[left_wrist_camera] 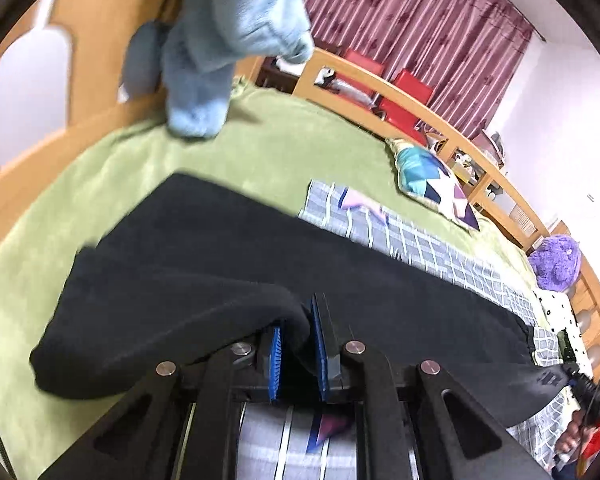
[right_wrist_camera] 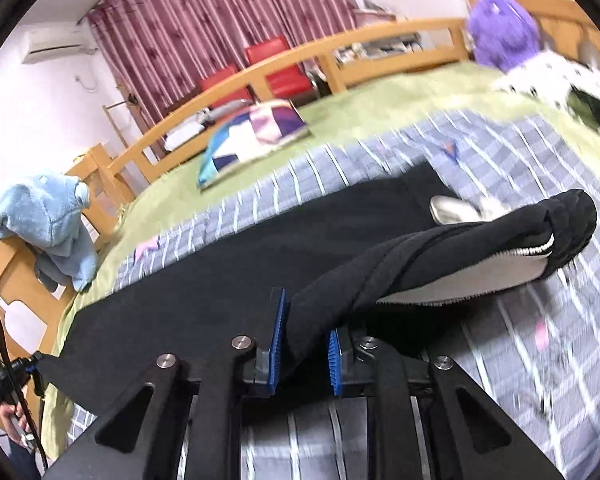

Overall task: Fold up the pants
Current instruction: 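Grasp the pants edge with both tools and fold one leg over the other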

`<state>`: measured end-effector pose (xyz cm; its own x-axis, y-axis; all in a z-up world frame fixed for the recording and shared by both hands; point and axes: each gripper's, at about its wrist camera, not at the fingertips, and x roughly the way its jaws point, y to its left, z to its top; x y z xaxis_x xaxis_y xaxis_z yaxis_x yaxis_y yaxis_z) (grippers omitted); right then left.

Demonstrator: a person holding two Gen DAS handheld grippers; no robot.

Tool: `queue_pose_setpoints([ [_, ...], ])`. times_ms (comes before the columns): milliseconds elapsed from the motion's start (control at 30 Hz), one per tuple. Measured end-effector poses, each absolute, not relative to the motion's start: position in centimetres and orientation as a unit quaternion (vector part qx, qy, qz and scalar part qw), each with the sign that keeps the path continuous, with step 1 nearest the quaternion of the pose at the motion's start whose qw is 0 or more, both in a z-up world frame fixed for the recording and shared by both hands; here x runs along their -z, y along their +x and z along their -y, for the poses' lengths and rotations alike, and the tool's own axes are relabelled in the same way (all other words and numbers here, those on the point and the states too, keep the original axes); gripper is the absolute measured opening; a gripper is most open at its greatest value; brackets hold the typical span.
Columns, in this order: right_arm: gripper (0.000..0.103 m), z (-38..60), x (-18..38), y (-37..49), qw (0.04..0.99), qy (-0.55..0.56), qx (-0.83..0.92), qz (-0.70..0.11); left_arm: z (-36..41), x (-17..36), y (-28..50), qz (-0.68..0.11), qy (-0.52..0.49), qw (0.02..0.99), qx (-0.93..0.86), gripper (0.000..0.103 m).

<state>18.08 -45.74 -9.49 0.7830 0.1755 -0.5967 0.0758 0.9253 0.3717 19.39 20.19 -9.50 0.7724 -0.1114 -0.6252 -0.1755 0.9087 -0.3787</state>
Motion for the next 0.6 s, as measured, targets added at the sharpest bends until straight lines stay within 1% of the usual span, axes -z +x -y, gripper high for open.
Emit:
queue_pose_setpoints([
  [133,0.018,45.1,8.0,22.9,0.930,0.182,-0.030,-0.319,-19.5,8.8,24.9,-0.320,-0.179,0.930,-0.035,0.014],
  [233,0.018,44.7,8.5,27.8,0.929,0.169,-0.020,-0.328,-19.5,9.6,29.0,-0.322,-0.172,0.930,-0.043,0.014],
  [333,0.019,45.1,10.6,32.4,0.920,0.182,-0.010,-0.348,-19.6,12.5,33.5,-0.348,-0.162,0.922,-0.051,0.015],
  [400,0.024,45.1,12.9,35.0,0.907,0.190,0.004,-0.376,-19.3,14.3,35.3,-0.372,-0.155,0.913,-0.063,0.016],
  [433,0.027,45.0,13.8,36.0,0.902,0.191,0.010,-0.387,-19.2,15.2,36.0,-0.388,-0.149,0.907,-0.070,0.020],
  [467,0.033,44.8,15.0,36.9,0.897,0.186,0.018,-0.400,-19.1,16.0,36.6,-0.402,-0.147,0.901,-0.072,0.023],
  [500,0.035,44.7,15.4,37.1,0.897,0.179,0.020,-0.404,-19.1,16.3,36.4,-0.404,-0.151,0.899,-0.070,0.025],
  [533,0.038,44.5,15.6,36.9,0.900,0.173,0.023,-0.400,-19.3,16.2,35.9,-0.397,-0.165,0.901,-0.060,0.030],
  [567,0.045,44.5,15.5,36.2,0.902,0.176,0.021,-0.393,-19.4,16.0,35.5,-0.390,-0.175,0.903,-0.053,0.039],
  [600,0.049,44.6,15.2,35.6,0.904,0.181,0.020,-0.386,-19.4,15.6,34.7,-0.384,-0.183,0.904,-0.044,0.045],
])
